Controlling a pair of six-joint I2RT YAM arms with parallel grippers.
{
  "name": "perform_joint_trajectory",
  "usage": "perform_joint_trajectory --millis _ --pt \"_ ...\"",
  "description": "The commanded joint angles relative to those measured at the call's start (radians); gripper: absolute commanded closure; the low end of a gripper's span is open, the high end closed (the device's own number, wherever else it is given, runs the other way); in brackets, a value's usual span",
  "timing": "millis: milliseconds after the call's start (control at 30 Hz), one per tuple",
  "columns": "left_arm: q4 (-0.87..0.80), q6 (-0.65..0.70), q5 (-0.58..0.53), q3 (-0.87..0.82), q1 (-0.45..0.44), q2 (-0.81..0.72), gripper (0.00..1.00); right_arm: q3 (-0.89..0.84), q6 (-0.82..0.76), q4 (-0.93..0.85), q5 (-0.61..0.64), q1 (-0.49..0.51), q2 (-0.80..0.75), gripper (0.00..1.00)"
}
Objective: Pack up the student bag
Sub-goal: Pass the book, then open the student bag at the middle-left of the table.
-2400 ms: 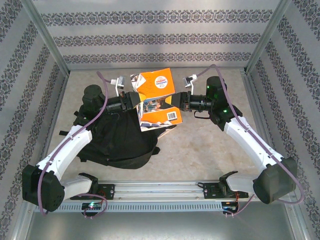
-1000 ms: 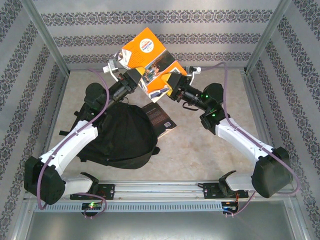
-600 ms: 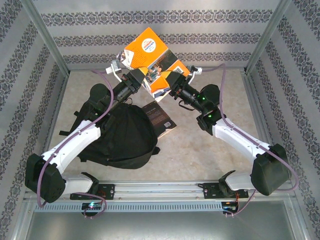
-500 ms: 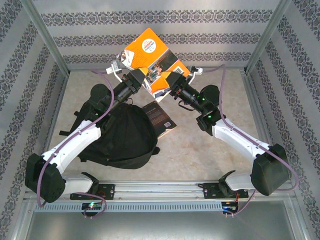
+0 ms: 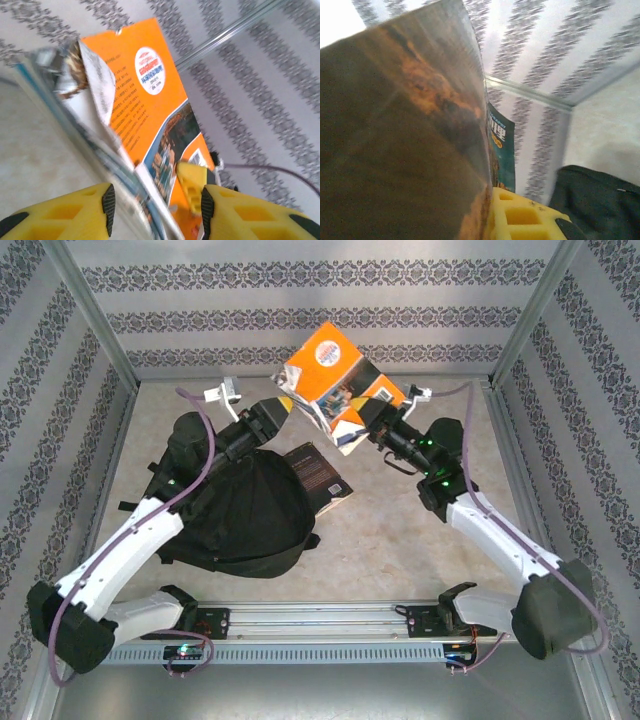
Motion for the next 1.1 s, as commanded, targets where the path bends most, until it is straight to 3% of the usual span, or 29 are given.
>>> perform_joint_trajectory --millis 0,167,267,433,833,1067 --pt "-0.418 0.194 -0.035 0.078 -0.007 -0.025 0.49 0.019 -0.209 -0.307 -0.054 -0.006 -0.081 1.0" --pt "-0.875 0.32 -0.224 0.185 -0.043 0.019 0.44 0.067 -0.367 -0.697 0.041 0.0 -0.156 1.0" --pt "-1.114 0.362 -0.336 0.248 -0.048 0.087 0.4 0.059 -0.392 -0.779 0.032 0.002 -0.17 1.0" --pt "-1.306 0.396 -0.598 0.27 -0.055 0.199 0.3 0.029 -0.409 -0.816 0.036 0.024 -0.187 1.0" --pt "-1.175 0.501 -0.695 0.128 -0.055 0.277 0.29 0.052 -0.405 -0.821 -0.05 0.034 -0.138 1.0" --pt "-1.084 0.551 -0.709 0.04 -0.026 0.276 0.35 0.063 -0.392 -0.811 -0.07 0.034 -0.132 1.0"
